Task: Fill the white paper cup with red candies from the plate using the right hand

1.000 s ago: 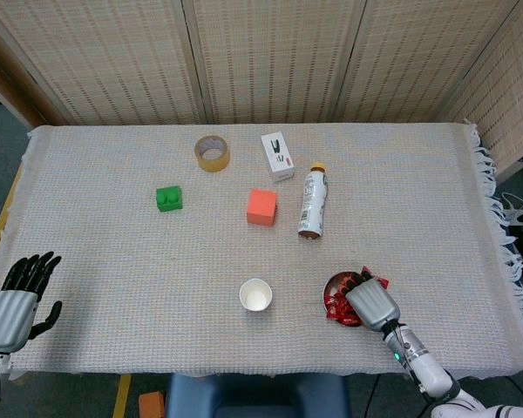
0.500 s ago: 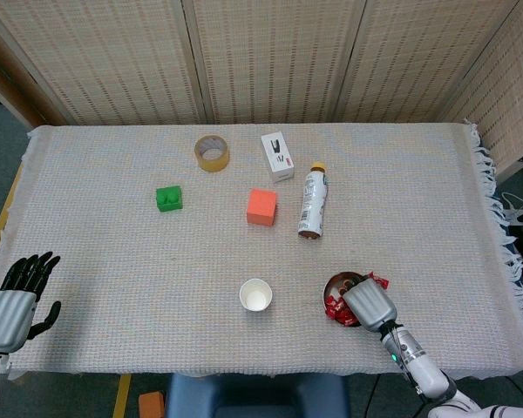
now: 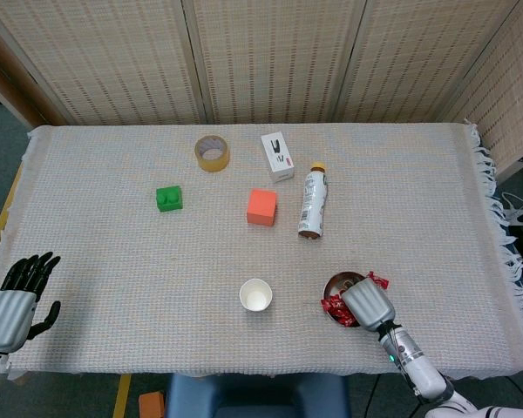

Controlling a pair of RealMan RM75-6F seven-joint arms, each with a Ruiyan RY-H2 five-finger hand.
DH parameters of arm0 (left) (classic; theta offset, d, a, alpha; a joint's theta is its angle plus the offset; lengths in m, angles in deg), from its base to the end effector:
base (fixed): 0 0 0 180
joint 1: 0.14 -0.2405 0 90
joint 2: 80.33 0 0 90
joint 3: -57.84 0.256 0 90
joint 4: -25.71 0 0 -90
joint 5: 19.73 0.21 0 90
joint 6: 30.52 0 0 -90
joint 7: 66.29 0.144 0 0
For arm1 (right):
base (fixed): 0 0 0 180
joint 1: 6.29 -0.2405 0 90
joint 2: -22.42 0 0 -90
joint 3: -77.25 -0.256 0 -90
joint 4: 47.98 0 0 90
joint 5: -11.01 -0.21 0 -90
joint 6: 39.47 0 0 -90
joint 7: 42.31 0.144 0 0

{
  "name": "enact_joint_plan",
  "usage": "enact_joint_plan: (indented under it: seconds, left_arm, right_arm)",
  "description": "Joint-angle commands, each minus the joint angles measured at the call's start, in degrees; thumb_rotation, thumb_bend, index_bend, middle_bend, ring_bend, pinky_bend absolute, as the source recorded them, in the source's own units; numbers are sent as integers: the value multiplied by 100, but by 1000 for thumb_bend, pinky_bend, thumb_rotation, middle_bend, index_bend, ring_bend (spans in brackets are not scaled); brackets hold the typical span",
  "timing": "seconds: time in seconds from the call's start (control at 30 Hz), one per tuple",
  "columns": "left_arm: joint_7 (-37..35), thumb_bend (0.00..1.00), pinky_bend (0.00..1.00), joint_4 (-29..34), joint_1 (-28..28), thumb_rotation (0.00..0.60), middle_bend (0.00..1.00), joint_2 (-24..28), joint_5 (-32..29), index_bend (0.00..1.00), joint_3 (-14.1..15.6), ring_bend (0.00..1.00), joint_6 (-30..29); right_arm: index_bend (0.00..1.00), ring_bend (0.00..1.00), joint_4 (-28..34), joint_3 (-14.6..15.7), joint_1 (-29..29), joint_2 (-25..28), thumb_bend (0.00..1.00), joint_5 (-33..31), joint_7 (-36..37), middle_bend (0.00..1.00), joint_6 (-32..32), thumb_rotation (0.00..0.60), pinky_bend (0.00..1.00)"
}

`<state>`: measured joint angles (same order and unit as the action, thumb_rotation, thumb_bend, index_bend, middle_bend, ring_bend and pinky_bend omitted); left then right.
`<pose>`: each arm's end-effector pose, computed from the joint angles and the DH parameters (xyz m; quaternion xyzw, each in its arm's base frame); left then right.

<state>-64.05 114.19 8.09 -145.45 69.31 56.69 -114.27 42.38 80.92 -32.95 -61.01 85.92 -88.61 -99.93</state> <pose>-0.3089 0.1938 0.1498 -0.6457 -0.3450 -0.3729 0.5700 -0.2381 -0.2345 -0.0131 0.8447 -0.2132 0.1791 0.4571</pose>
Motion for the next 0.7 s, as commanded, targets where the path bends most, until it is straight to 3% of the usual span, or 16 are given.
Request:
enact_joint_plan:
  seconds: [0.03,0.7]
  left_arm:
    - [5,455,76,5,4,600,0,3,-1,0,1,0,9]
    - [-19,472,76,12,25,600,0,18,-38,0,-2,0,63]
  right_arm:
    - [598,415,-17,-3,-3,-21,218,-27,-35,460,9,600,662]
    - [934,648,-216,-55,-11,-265,367,-203,-339,698,-34,600,859]
